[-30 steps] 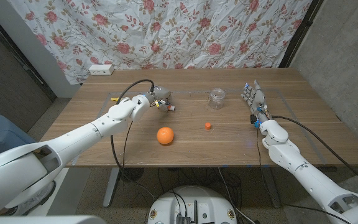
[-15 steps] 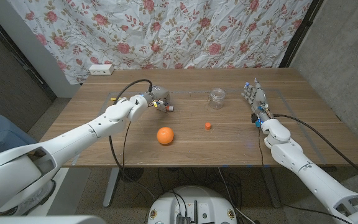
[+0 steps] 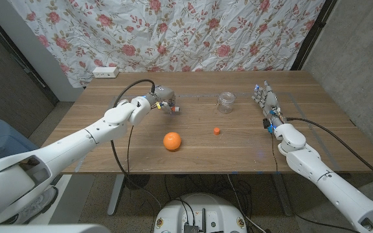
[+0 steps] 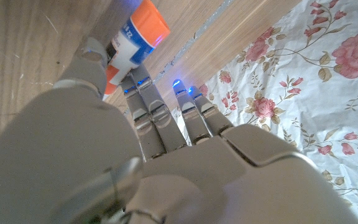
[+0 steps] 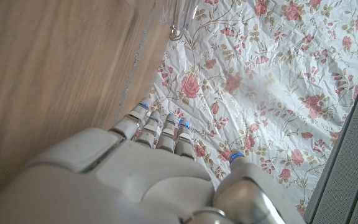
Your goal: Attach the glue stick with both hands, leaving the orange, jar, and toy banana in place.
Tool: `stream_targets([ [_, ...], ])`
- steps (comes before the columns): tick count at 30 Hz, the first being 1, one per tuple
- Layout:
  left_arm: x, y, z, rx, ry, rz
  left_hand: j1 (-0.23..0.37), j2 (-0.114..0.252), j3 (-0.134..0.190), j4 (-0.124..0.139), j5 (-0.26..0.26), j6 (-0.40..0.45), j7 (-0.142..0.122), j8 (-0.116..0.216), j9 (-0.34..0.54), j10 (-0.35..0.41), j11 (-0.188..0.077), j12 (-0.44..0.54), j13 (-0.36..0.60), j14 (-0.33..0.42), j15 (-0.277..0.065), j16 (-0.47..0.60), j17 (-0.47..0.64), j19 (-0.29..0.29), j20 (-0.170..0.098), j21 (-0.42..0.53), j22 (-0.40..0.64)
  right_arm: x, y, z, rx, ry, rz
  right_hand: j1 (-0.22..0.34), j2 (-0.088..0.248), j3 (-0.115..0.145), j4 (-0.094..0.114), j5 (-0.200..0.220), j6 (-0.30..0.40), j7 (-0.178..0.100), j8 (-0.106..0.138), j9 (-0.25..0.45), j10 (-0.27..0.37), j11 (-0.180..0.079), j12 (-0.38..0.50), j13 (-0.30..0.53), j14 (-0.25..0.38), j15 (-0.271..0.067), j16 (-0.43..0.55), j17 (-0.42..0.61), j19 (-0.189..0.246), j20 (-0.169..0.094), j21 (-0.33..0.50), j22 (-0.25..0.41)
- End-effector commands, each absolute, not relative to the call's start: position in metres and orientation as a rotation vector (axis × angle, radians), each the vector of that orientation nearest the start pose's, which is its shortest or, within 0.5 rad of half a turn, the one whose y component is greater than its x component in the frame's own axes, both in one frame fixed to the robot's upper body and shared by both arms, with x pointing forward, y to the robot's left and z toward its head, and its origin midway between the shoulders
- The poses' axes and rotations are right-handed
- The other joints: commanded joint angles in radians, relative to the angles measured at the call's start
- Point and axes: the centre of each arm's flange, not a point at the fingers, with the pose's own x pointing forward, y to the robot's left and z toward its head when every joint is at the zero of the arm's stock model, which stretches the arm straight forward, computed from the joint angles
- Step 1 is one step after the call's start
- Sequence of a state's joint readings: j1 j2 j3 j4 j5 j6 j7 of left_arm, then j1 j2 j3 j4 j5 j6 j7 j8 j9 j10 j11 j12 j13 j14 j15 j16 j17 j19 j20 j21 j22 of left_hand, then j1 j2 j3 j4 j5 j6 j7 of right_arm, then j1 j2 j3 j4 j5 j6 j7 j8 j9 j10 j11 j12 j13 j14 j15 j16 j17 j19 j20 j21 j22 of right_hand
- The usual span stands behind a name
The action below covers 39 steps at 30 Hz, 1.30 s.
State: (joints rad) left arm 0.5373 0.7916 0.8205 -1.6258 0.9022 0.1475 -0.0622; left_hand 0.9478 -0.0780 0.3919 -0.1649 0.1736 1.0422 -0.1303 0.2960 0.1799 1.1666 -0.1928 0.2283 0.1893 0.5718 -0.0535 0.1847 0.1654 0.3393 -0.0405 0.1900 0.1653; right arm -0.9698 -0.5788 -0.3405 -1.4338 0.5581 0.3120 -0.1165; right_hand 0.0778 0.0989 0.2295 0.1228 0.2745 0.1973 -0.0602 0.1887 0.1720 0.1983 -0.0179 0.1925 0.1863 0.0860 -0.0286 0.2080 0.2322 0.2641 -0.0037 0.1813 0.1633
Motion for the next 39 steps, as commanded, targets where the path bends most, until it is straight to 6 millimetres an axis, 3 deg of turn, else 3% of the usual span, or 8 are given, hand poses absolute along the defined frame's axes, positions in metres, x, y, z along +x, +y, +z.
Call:
stream_targets([
  [1,0.621,0.203,0.053,1.846,-0.715,0.089,0.021,0.031,-0.002,0.001,0.004,0.123,-0.031,-0.005,0.006,0.044,-0.032,0.0,0.002,0.009,-0.145,-0.001,0.002,-0.009,-0.043,-0.005,0.003,0.604,-0.302,-0.046,-0.152,-0.614,0.09,0.003,0.024,0.008,-0.005,0.002,0.005,-0.014,0.001,0.004,0.012,-0.002,0.004,0.003,0.008,0.004,0.001,0.0,0.004,-0.005,0.005,0.003],
  [12,0.617,0.21,0.06,1.795,-0.736,0.081,0.023,0.035,-0.006,0.002,0.004,0.131,-0.03,-0.008,0.007,0.051,-0.032,-0.003,0.002,0.008,-0.147,-0.002,0.003,-0.018,-0.054,-0.007,0.003,0.585,-0.297,-0.043,-0.316,-0.631,0.064,0.027,0.008,0.016,-0.031,0.001,0.0,-0.047,-0.001,0.003,0.025,-0.01,0.007,0.004,0.007,0.001,-0.002,-0.008,0.004,-0.006,0.004,0.003],
  [19,0.614,0.213,0.062,1.754,-0.75,0.097,0.026,0.037,-0.009,0.001,0.004,0.133,-0.031,-0.011,0.007,0.055,-0.032,-0.005,0.002,0.006,-0.15,-0.003,0.003,-0.012,-0.057,-0.004,0.003,0.574,-0.291,-0.043,-0.41,-0.645,0.047,0.066,-0.008,0.028,-0.071,-0.003,-0.017,-0.08,-0.006,0.003,0.035,-0.02,0.009,0.005,-0.002,-0.002,-0.006,-0.017,0.006,0.003,0.005,0.003],
  [39,0.605,0.214,0.059,1.659,-0.757,0.102,0.03,0.041,-0.015,0.001,0.004,0.133,-0.034,-0.019,0.007,0.059,-0.033,-0.01,0.002,0.002,-0.153,-0.004,0.003,-0.01,-0.057,-0.002,0.003,0.547,-0.279,-0.036,-0.7,-0.643,0.01,0.127,-0.055,0.034,-0.146,-0.022,-0.035,-0.119,-0.004,0.006,0.04,-0.047,0.006,0.008,-0.041,0.003,-0.012,-0.025,-0.034,0.034,-0.004,0.004],
])
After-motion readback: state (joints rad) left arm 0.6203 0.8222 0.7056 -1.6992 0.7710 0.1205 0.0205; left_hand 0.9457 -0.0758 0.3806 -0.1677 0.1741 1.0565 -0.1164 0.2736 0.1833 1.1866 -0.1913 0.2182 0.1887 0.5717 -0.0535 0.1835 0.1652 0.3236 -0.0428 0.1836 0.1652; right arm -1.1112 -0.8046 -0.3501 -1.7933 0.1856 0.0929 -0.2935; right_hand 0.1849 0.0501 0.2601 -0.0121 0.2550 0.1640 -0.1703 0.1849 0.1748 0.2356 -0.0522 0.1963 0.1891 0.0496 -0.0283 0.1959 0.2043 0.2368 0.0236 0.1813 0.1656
